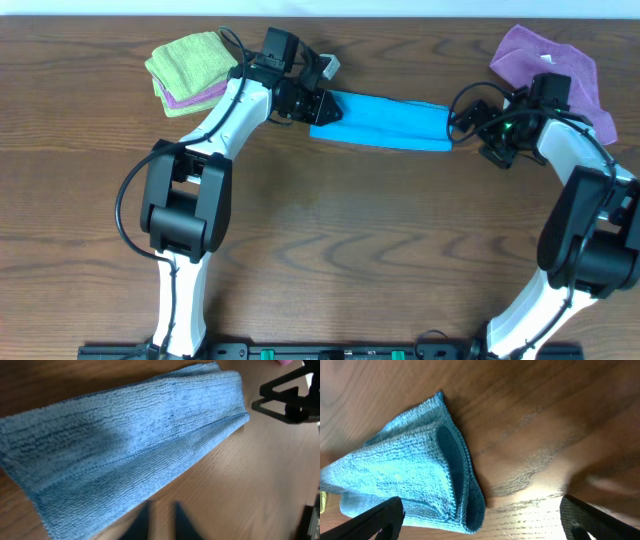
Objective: Fold the cloth
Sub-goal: 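Move the left gripper to the folded cloth's left end and grasp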
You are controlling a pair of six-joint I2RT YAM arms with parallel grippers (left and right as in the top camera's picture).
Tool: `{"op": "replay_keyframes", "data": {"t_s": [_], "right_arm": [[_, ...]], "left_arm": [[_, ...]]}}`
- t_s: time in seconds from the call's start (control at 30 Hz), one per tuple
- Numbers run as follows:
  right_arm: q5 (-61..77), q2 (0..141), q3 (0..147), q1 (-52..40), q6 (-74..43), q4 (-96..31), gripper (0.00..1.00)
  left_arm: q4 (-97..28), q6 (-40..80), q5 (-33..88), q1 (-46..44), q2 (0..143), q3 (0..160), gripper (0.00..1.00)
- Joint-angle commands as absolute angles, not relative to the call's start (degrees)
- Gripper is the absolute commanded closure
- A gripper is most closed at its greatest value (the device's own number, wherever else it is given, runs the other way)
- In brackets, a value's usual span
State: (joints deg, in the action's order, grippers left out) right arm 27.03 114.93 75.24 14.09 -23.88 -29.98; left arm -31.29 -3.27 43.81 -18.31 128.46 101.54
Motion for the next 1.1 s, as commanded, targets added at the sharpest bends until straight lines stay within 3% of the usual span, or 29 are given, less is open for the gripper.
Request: {"op": "replay_keyframes", "data": {"t_s": [0.0, 0.3, 0.9, 1.07], "right_arm": [[27.7, 114.7, 76.2, 14.2, -23.0, -30.5, 0.01], [27.9, 114.7, 76.2, 14.2, -22.2, -31.7, 0.04], [29.5, 114.7, 76.2, 14.1, -21.5, -32.4, 0.06], [31.6, 114.7, 76.2, 13.5, -20.0, -32.4, 0.08]], "left_arm": [[-31.4, -4.2, 43.1, -17.7, 126.4, 101.8, 0.94], [-29.7, 1.5, 42.7, -17.3, 126.4, 101.8, 0.94], [-24.7, -9.3, 8.2, -22.4, 126.4, 102.2, 0.94], [-22.1, -10.7, 7.1, -22.6, 126.5, 102.2, 0.94]]}}
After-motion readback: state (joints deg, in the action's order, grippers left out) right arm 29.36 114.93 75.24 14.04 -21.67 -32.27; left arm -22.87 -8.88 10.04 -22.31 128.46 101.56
